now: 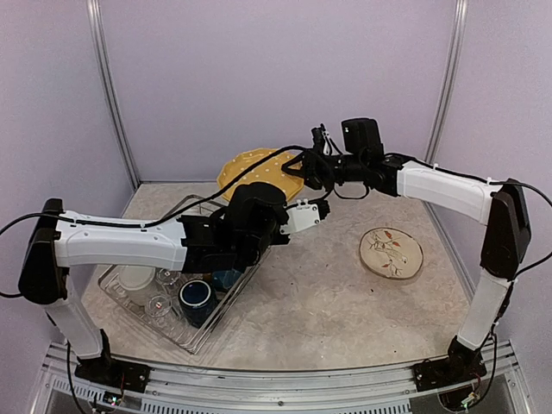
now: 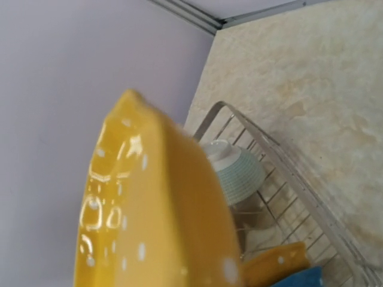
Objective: Unload the mixed dishes from the dish rack
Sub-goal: Pass from the left arm to the right, then place the plate with another plate, then grab the plate from the dish rack.
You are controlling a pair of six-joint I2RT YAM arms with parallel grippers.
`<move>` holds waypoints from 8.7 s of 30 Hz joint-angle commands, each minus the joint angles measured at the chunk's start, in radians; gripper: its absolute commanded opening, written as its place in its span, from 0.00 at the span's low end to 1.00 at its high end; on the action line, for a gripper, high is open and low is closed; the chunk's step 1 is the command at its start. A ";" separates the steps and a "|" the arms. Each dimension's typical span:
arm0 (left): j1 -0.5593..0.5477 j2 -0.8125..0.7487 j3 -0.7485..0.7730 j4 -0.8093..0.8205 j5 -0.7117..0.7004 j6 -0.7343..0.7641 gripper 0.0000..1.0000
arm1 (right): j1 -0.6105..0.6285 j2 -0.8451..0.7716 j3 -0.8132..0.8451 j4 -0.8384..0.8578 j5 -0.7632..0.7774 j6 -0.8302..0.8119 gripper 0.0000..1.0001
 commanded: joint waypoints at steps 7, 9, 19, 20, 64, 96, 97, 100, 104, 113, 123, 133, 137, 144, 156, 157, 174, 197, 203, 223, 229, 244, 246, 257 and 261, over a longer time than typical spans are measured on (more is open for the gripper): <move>-0.005 -0.013 0.057 0.024 -0.025 -0.054 0.05 | -0.023 -0.103 -0.145 0.283 -0.064 0.128 0.00; -0.005 -0.017 0.079 -0.056 -0.014 -0.120 0.19 | -0.036 -0.124 -0.161 0.302 -0.054 0.130 0.00; -0.005 -0.117 0.170 -0.401 0.162 -0.449 0.84 | -0.138 -0.243 -0.280 0.378 -0.030 0.151 0.00; -0.002 -0.137 0.176 -0.425 0.184 -0.479 0.86 | -0.155 -0.255 -0.294 0.373 -0.032 0.148 0.00; 0.646 -0.536 -0.036 -0.540 0.960 -1.160 0.99 | -0.838 -0.468 -0.910 0.094 -0.087 -0.245 0.00; 0.645 -0.517 -0.029 -0.550 0.987 -1.171 0.98 | -0.839 -0.470 -0.914 -0.138 0.119 -0.440 0.71; 0.645 -0.516 -0.029 -0.550 0.989 -1.172 0.99 | -0.839 -0.476 -0.915 -0.146 0.127 -0.441 0.73; 0.645 -0.516 -0.028 -0.549 0.991 -1.174 0.99 | -0.840 -0.494 -0.919 -0.172 0.142 -0.447 0.75; 0.645 -0.513 -0.028 -0.552 0.994 -1.175 0.99 | -0.840 -0.527 -0.924 -0.196 0.146 -0.448 0.61; 0.645 -0.509 -0.028 -0.553 1.003 -1.178 0.99 | -0.840 -0.514 -0.964 -0.120 0.085 -0.403 0.39; 0.646 -0.500 -0.028 -0.553 1.001 -1.179 0.98 | -0.840 -0.449 -0.987 -0.001 0.052 -0.367 0.30; 0.674 -0.419 0.023 -0.598 1.221 -1.208 0.98 | -0.839 -0.536 -0.925 -0.115 0.114 -0.426 0.55; 0.691 -0.321 0.074 -0.638 1.381 -1.261 0.92 | -0.839 -0.608 -0.911 -0.165 0.122 -0.451 0.70; 0.690 -0.204 0.125 -0.709 1.401 -1.338 0.83 | -0.832 -0.693 -0.894 -0.226 0.100 -0.455 0.75; 0.679 -0.026 0.258 -0.913 1.413 -1.305 0.57 | -0.825 -0.730 -0.900 -0.246 0.091 -0.453 0.78; 0.674 -0.020 0.261 -0.919 1.409 -1.302 0.57 | -0.823 -0.729 -0.900 -0.245 0.091 -0.451 0.78; 0.587 0.072 0.307 -1.013 1.246 -1.266 0.35 | -0.818 -0.734 -0.905 -0.237 0.090 -0.442 0.79; 0.616 0.106 0.350 -1.108 1.056 -1.224 0.35 | -0.816 -0.742 -0.893 -0.250 0.094 -0.449 0.79; 0.613 0.133 0.363 -1.133 1.086 -1.214 0.35 | -0.817 -0.743 -0.897 -0.246 0.093 -0.446 0.79; 0.616 0.085 0.449 -1.186 1.171 -1.236 0.04 | -0.813 -0.731 -0.861 -0.246 0.088 -0.434 0.79; 0.632 0.074 0.508 -1.229 1.184 -1.242 0.00 | -0.812 -0.735 -0.854 -0.245 0.082 -0.436 0.79; 0.638 0.020 0.753 -1.376 1.045 -1.221 0.00 | -0.809 -0.754 -0.864 -0.222 0.063 -0.431 0.80; 0.636 0.001 0.774 -1.380 1.021 -1.220 0.00 | -0.808 -0.754 -0.862 -0.218 0.059 -0.431 0.80; 0.446 -0.186 0.654 -1.066 0.675 -1.021 0.00 | -0.735 -0.720 -0.818 -0.182 0.050 -0.397 0.88; 0.356 -0.289 0.484 -0.772 0.538 -0.891 0.00 | -0.657 -0.693 -0.765 -0.172 0.061 -0.368 0.94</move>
